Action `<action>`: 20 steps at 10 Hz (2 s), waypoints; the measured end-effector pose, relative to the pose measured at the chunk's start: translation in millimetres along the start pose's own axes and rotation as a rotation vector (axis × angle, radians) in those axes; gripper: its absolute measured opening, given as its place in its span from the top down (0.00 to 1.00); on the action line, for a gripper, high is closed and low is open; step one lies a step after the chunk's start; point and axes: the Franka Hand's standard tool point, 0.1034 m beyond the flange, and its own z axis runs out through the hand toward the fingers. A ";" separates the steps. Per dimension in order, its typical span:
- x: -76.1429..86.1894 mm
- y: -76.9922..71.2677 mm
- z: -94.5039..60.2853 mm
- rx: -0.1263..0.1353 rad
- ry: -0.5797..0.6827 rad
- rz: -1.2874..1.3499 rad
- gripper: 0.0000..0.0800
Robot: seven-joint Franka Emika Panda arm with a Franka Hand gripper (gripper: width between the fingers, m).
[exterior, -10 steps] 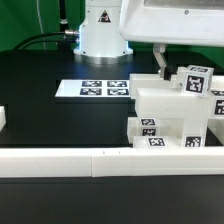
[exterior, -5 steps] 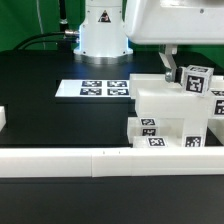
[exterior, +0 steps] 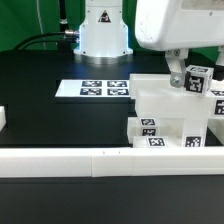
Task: Assemble chair
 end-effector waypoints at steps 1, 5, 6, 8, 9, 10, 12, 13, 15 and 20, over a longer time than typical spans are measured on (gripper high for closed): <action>-0.7 1.3 -0.2 0.000 -0.001 -0.022 0.19; -0.3 4.1 -0.5 -0.010 0.003 -0.088 0.24; -0.4 4.2 -0.4 -0.010 0.003 -0.088 0.45; -0.7 4.0 -0.3 -0.009 0.002 -0.052 0.64; -0.9 4.1 -0.3 -0.009 0.002 -0.051 0.64; -1.6 4.8 -0.1 -0.008 0.002 -0.019 0.64; -2.2 5.1 -0.1 -0.009 0.008 0.186 0.64; -2.3 5.5 0.1 -0.009 0.017 0.295 0.64; -1.9 5.8 0.4 -0.015 0.046 0.486 0.64; -4.3 4.6 1.1 0.006 0.058 0.842 0.64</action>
Offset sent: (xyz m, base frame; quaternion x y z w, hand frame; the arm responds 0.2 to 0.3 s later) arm 0.0036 -0.0021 0.0038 -0.0301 0.0131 0.0012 0.9995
